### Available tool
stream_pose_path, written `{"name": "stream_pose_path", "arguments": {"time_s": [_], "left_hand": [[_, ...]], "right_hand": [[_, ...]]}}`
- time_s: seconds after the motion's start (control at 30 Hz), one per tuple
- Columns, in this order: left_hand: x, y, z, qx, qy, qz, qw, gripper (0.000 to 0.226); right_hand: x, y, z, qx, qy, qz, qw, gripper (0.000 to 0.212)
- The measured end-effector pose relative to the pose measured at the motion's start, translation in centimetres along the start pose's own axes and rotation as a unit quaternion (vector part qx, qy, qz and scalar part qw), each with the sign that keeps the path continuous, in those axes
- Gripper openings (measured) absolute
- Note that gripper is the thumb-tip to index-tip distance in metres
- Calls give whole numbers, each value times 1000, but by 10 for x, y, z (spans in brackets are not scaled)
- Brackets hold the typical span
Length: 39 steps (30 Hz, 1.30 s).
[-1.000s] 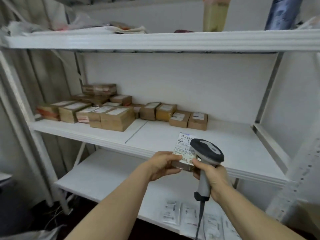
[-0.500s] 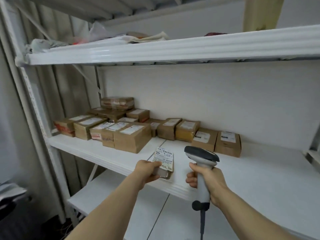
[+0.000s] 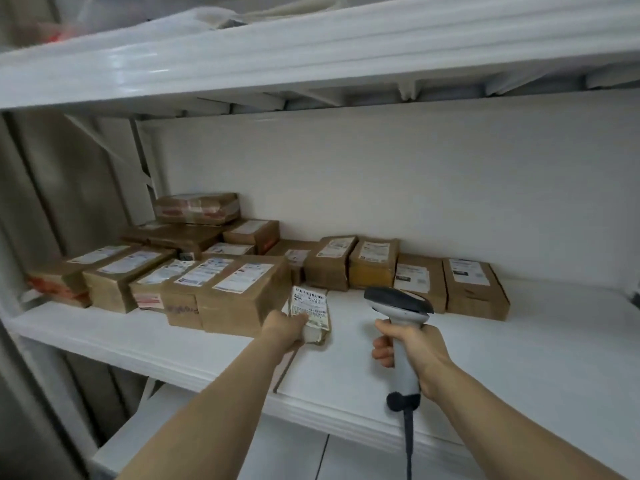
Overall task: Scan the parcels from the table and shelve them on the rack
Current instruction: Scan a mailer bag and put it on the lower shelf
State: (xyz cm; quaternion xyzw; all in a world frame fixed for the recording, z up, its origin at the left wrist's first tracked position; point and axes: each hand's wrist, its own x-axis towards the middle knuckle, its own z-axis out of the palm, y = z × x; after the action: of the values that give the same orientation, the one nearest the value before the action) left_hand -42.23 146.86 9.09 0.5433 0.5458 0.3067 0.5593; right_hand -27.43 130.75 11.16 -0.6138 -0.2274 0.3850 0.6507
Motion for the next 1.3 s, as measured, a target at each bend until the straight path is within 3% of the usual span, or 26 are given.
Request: {"name": "stream_pose_path", "arguments": {"time_s": [0.1,0.17,0.23,0.27,0.33,0.37,0.47,0.53,0.7,0.93,1.07,1.3], "left_hand": [[22,8,4,11,-10,-14,1000,52],[36,13,8,29,-21,-52,998,84],[43,15,12,134,-58,-73,987,112],[45,13,15,256,-71,-43,963,117],[50,7,18,490,-35,88,866,112],[52,8,18,553,-16,168,816,100],[61,8,11,658,-70,304,685,73],[69,6,7,684,-114,307,651,70],[81,19,21,669,-102,311,667,55],[108,23,39,701,-12,326,634,40],[122,22,45,701,-11,341,627,36],[101,6,43,664,8,335,669,52]], "right_hand": [[15,0,19,17,21,4,1000,17],[21,0,30,16,29,6,999,17],[26,0,36,11,41,5,999,17],[28,-1,38,11,49,3,999,17],[30,-3,40,13,63,-4,998,16],[31,-4,41,12,68,-7,998,15],[31,-6,41,17,87,-13,996,14],[31,-7,41,19,94,-16,995,14],[30,-9,37,8,119,-30,992,13],[32,-7,32,10,149,-22,989,11],[30,-5,31,3,149,-13,989,8],[8,-1,8,-14,163,-9,986,12]]}}
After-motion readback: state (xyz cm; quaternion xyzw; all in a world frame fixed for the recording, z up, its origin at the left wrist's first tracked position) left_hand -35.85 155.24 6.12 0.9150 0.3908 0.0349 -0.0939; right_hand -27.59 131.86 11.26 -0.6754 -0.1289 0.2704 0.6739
